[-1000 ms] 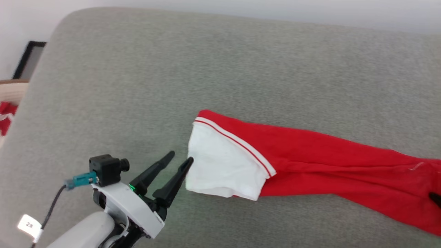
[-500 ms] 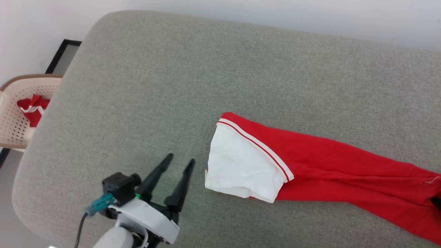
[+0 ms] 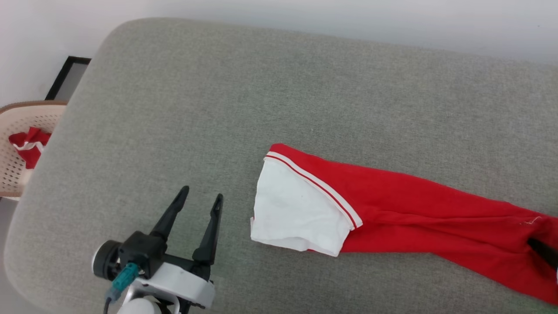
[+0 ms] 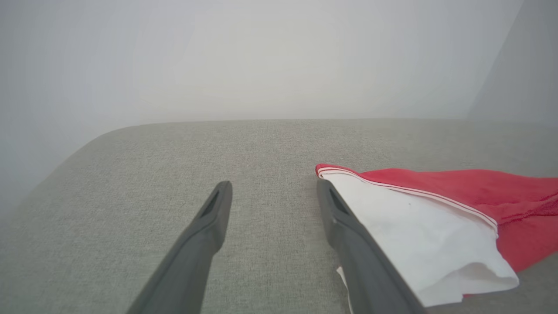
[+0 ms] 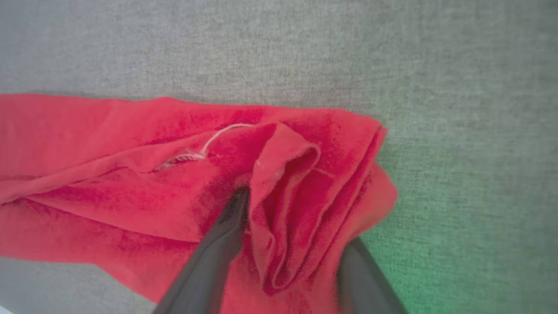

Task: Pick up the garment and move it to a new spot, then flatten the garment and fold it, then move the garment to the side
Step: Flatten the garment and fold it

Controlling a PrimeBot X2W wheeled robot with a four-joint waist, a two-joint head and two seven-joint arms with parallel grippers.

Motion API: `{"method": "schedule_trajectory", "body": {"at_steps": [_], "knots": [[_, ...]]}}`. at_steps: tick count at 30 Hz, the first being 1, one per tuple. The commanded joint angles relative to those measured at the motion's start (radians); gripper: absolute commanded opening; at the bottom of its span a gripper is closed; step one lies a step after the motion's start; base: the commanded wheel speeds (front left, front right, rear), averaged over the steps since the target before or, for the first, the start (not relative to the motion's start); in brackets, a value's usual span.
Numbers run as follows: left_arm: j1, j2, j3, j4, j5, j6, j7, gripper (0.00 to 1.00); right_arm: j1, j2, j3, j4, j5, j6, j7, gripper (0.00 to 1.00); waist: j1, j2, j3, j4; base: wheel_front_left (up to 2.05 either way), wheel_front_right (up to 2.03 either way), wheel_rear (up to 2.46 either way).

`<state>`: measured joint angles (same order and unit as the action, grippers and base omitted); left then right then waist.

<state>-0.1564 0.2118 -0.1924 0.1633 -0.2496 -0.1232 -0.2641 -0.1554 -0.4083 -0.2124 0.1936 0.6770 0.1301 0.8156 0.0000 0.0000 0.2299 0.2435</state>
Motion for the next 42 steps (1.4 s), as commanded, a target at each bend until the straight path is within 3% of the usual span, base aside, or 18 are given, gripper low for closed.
{"method": "schedule_trajectory", "body": {"at_steps": [1,11,18,24,29,42], "knots": [[0.015,-0.007,0.010,-0.006,0.014,-0.002,0.000,1.00,0.000,0.041,0.041,0.022,0.007,0.001,0.001,0.00,0.0000,0.0000,0.003,-0.007,0.00,0.00,0.00],[0.057,-0.063,0.116,-0.049,0.066,-0.008,0.000,1.00,-0.058,-0.038,-0.050,0.042,-0.016,-0.001,-0.087,0.00,0.0000,0.0000,0.026,-0.077,0.00,0.00,0.00],[0.049,-0.070,0.137,-0.071,0.056,-0.008,0.000,1.00,-0.068,-0.154,-0.195,0.102,-0.116,0.000,-0.183,0.00,0.0000,0.0000,0.054,-0.123,0.00,0.00,0.00],[0.037,-0.069,0.132,-0.073,0.041,-0.008,0.000,1.00,-0.108,-0.188,-0.274,0.174,-0.152,0.000,-0.247,0.00,0.0000,0.0000,0.067,-0.148,0.00,0.00,0.00],[0.042,-0.069,0.133,-0.069,0.037,-0.008,0.000,1.00,-0.106,-0.153,-0.162,0.109,-0.109,0.000,-0.245,0.00,0.0000,0.0000,0.059,-0.159,0.00,0.00,0.00],[0.059,-0.105,0.168,-0.048,0.052,-0.008,0.000,1.00,-0.063,-0.050,0.183,-0.343,0.036,0.000,-0.059,0.00,0.0000,0.0000,0.022,-0.135,0.00,0.00,0.00]]}}
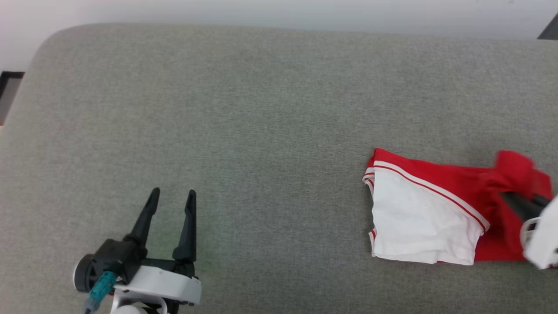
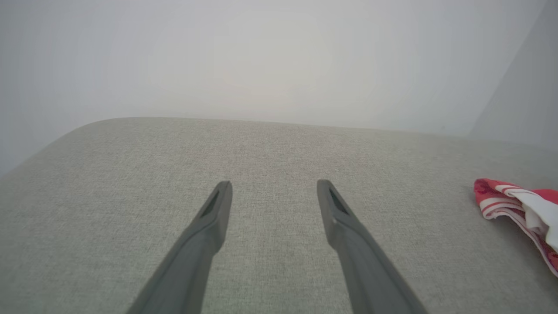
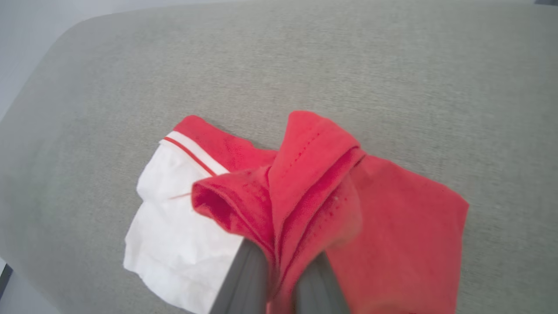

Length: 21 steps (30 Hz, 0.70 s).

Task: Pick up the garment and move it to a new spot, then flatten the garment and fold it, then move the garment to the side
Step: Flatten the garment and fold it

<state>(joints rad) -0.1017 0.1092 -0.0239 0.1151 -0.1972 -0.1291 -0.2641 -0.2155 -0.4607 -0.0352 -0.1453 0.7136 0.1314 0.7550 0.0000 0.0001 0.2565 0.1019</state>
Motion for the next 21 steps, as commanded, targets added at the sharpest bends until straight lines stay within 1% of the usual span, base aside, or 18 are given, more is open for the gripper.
{"method": "schedule_trajectory", "body": {"at_steps": [1,3,6,10,12,16,21], "knots": [[0.004,-0.003,0.000,0.002,0.002,-0.002,0.000,1.00,-0.009,0.008,0.029,-0.024,-0.006,-0.001,0.007,0.00,0.0000,-0.0001,-0.006,0.011,0.00,0.00,0.00],[0.001,-0.004,-0.003,-0.001,0.006,-0.002,0.000,1.00,-0.023,0.027,0.078,-0.049,-0.011,-0.001,0.014,0.00,0.0000,-0.0001,-0.010,0.019,0.00,0.00,0.00],[-0.003,-0.002,-0.009,-0.013,0.014,-0.002,0.000,1.00,-0.039,0.037,0.152,-0.061,-0.023,-0.001,0.018,0.00,0.0000,-0.0001,-0.014,0.033,0.00,0.00,0.00],[0.002,-0.009,-0.007,-0.035,0.014,-0.002,0.000,1.00,-0.072,0.060,0.229,-0.044,-0.025,-0.002,0.009,0.00,0.0000,-0.0001,-0.018,0.047,0.00,0.00,0.00],[0.007,0.000,-0.023,-0.037,0.011,-0.002,0.000,1.00,-0.088,0.070,0.262,-0.027,-0.027,-0.001,0.004,0.00,0.0000,-0.0001,-0.019,0.052,0.00,0.00,0.00],[0.002,0.003,-0.037,-0.033,0.007,-0.002,0.000,1.00,-0.118,0.084,0.308,0.019,-0.046,-0.001,-0.023,0.00,0.0000,-0.0001,-0.019,0.062,0.00,0.00,0.00],[-0.011,-0.006,-0.031,-0.017,0.015,-0.002,0.000,1.00,-0.134,0.105,0.335,0.079,-0.050,-0.001,-0.063,0.00,0.0000,-0.0001,-0.017,0.066,0.00,0.00,0.00]]}}
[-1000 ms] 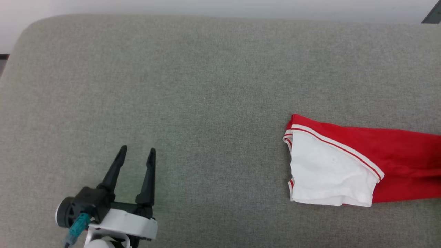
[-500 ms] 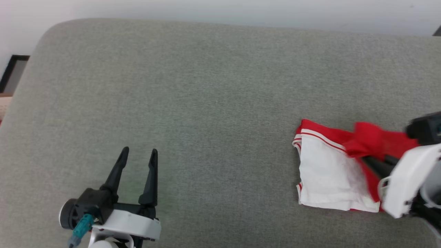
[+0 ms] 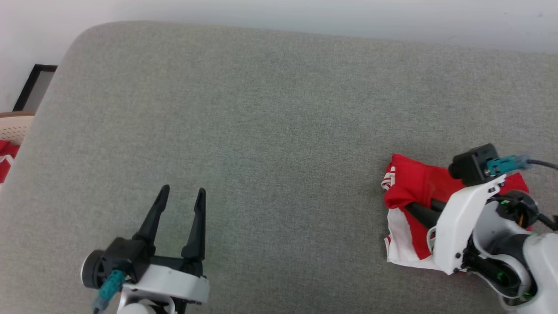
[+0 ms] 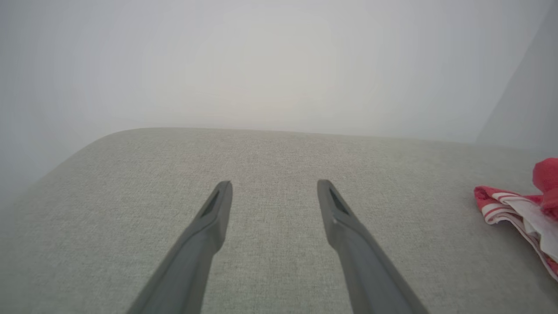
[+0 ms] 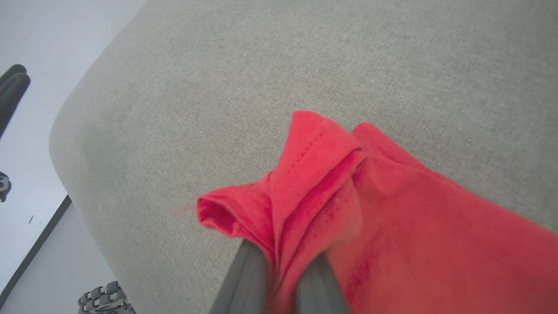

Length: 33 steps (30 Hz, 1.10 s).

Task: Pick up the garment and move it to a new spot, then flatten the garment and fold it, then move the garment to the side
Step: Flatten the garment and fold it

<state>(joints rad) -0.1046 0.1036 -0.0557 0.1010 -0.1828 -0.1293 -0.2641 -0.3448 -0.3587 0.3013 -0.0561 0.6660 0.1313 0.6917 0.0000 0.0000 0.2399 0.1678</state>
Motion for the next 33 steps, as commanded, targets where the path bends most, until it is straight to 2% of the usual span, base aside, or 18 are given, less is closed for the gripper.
{"method": "schedule_trajectory", "body": {"at_steps": [1,8,9,10,11,12,18,24,27,33], "knots": [[-0.014,-0.002,0.000,-0.005,0.000,-0.002,0.000,1.00,-0.011,0.004,0.007,0.008,-0.004,-0.001,-0.011,0.00,0.0000,0.0000,0.001,0.000,0.00,0.00,0.00],[-0.027,-0.009,-0.011,-0.022,-0.016,-0.002,0.000,1.00,-0.058,0.023,0.068,0.137,-0.004,-0.001,-0.096,0.00,0.0000,0.0000,-0.001,-0.011,0.00,0.00,0.00],[-0.026,-0.003,-0.015,-0.022,-0.018,-0.002,0.000,1.00,-0.067,0.025,0.078,0.156,-0.002,-0.001,-0.107,0.15,0.0000,0.0000,-0.003,-0.014,0.00,0.00,0.00],[-0.024,0.000,-0.015,-0.021,-0.019,-0.002,0.000,1.00,-0.075,0.026,0.090,0.171,-0.003,-0.001,-0.116,0.35,0.0000,0.0000,-0.005,-0.018,0.00,0.00,0.00],[-0.023,0.002,-0.017,-0.022,-0.025,-0.001,0.000,1.00,-0.084,0.026,0.102,0.180,-0.004,-0.001,-0.127,0.85,0.0000,0.0000,-0.008,-0.023,0.00,0.00,0.00],[-0.021,0.005,-0.016,-0.023,-0.028,-0.001,0.000,1.00,-0.093,0.027,0.112,0.189,-0.002,-0.001,-0.137,1.00,0.0000,0.0000,-0.012,-0.028,0.00,0.00,0.00],[0.007,0.019,-0.002,-0.006,-0.040,-0.001,0.000,1.00,-0.113,0.004,0.134,0.185,0.047,-0.001,-0.182,1.00,0.0000,0.0000,-0.041,-0.074,0.00,0.00,0.00],[0.029,0.035,0.009,0.036,-0.071,-0.001,0.000,1.00,-0.084,-0.078,0.111,0.160,0.076,-0.001,-0.292,1.00,0.0000,0.0000,-0.079,-0.128,0.00,0.00,0.00],[0.030,0.038,0.008,0.054,-0.088,-0.001,0.000,1.00,-0.062,-0.128,0.095,0.202,0.075,-0.001,-0.362,1.00,0.0000,0.0000,-0.099,-0.151,0.00,0.00,0.00],[0.041,0.047,0.006,0.108,-0.123,-0.001,0.000,1.00,-0.040,-0.152,0.064,0.332,0.114,-0.001,-0.539,1.00,0.0000,0.0000,-0.133,-0.191,0.00,0.00,0.00]]}}
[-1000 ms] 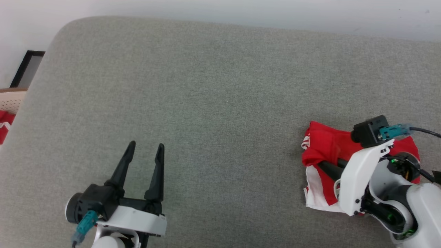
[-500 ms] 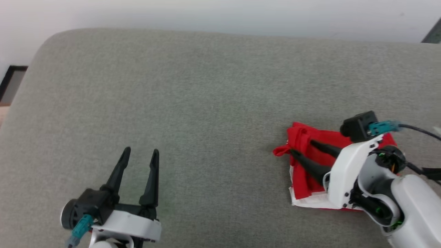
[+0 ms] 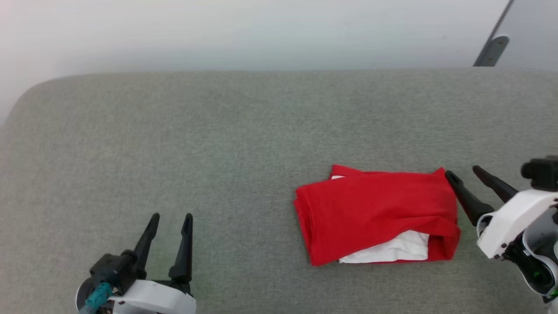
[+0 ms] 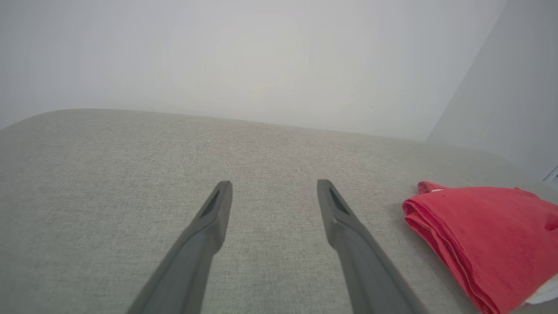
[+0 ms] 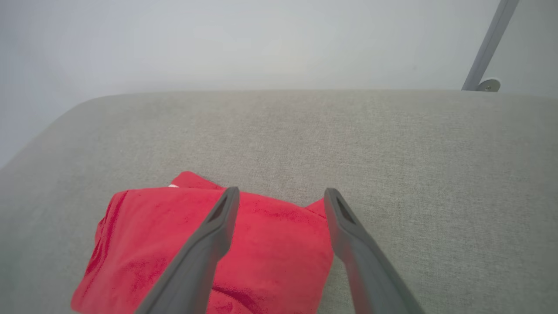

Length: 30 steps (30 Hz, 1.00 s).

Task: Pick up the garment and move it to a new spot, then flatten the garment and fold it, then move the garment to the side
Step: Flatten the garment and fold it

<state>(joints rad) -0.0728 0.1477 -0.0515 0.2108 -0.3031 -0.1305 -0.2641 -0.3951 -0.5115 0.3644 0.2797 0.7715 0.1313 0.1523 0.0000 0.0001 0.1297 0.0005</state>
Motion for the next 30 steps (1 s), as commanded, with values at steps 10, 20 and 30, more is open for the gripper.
{"method": "schedule_trajectory", "body": {"at_steps": [10,20,30], "knots": [[0.054,0.007,0.029,0.037,-0.023,0.000,0.000,1.00,-0.021,0.002,0.072,0.172,-0.053,-0.001,-0.317,1.00,0.0000,-0.0001,-0.086,-0.069,0.00,0.00,0.00],[0.148,0.001,0.072,-0.076,0.005,0.000,0.000,1.00,0.054,0.058,0.024,0.180,-0.144,-0.001,-0.416,1.00,0.0000,-0.0001,-0.119,-0.057,0.00,0.00,0.00],[0.243,-0.018,0.096,-0.157,0.006,0.000,0.000,1.00,0.218,0.114,-0.130,0.026,-0.261,-0.001,-0.418,1.00,0.0000,-0.0001,-0.154,-0.031,0.00,0.00,0.00]]}}
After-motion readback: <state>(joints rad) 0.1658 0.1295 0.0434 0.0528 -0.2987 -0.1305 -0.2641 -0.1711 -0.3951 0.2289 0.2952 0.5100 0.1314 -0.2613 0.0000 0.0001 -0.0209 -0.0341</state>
